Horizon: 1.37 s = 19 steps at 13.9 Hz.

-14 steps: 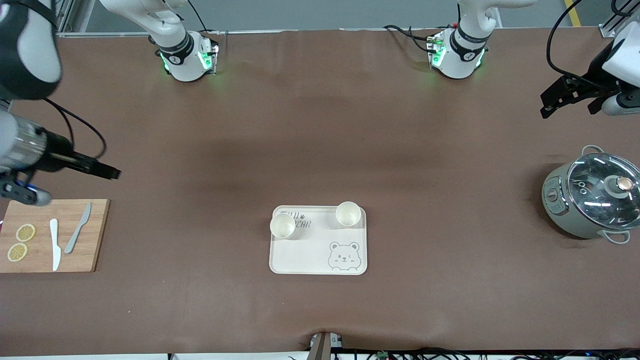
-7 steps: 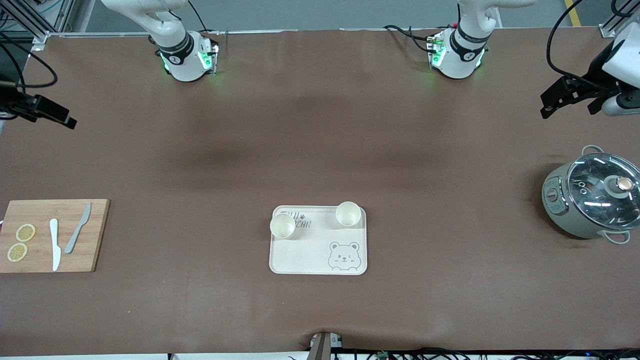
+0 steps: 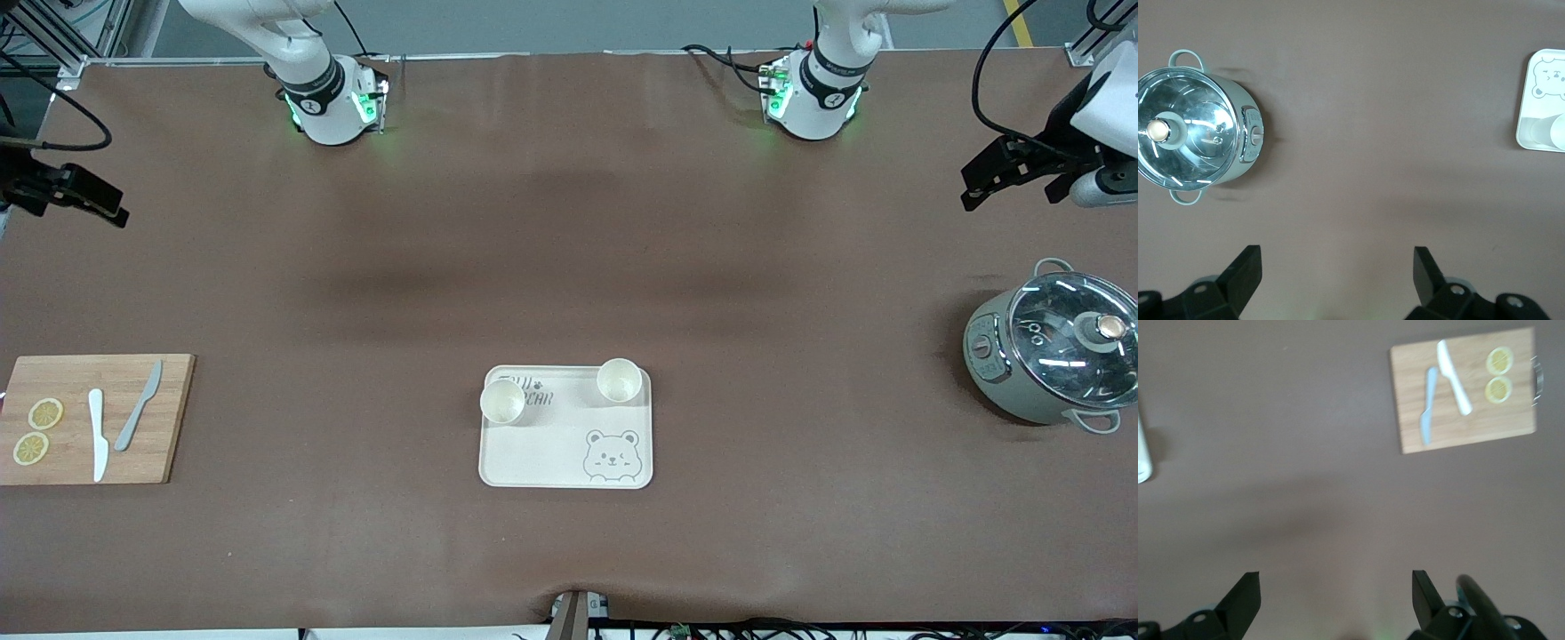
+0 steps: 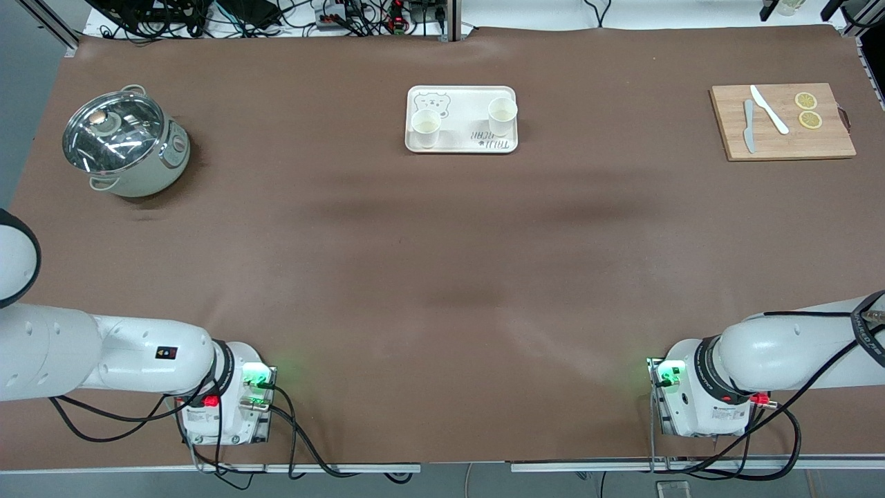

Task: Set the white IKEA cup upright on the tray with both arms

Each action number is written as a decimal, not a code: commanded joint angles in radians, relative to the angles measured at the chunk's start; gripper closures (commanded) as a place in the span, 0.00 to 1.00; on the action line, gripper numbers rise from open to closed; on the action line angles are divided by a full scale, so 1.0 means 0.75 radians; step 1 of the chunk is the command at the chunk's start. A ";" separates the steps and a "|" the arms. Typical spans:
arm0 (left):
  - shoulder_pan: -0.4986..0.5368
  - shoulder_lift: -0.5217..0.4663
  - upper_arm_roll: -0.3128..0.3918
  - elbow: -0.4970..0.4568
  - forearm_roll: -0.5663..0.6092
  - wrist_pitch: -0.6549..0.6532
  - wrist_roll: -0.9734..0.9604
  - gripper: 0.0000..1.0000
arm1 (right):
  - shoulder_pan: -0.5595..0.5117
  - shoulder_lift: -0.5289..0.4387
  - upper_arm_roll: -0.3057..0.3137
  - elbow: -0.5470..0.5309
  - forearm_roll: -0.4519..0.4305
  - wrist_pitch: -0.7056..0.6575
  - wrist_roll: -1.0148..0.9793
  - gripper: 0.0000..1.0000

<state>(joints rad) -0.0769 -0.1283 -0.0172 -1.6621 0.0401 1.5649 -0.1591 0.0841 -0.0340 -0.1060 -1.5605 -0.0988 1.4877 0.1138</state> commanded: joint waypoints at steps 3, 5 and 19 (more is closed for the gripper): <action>0.011 -0.025 -0.002 0.003 -0.015 -0.021 0.001 0.00 | -0.059 0.025 -0.004 0.035 -0.016 0.000 -0.025 0.00; 0.011 -0.023 -0.002 0.005 -0.017 -0.031 0.004 0.00 | -0.057 0.021 -0.002 0.031 -0.001 -0.004 -0.013 0.00; 0.011 -0.023 0.002 0.085 -0.011 -0.125 0.022 0.00 | -0.112 0.015 -0.008 0.017 0.126 -0.018 -0.013 0.00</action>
<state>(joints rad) -0.0755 -0.1395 -0.0137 -1.6053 0.0401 1.4866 -0.1577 0.0135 -0.0230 -0.1212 -1.5577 -0.0197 1.4831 0.1064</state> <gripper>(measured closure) 0.000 0.000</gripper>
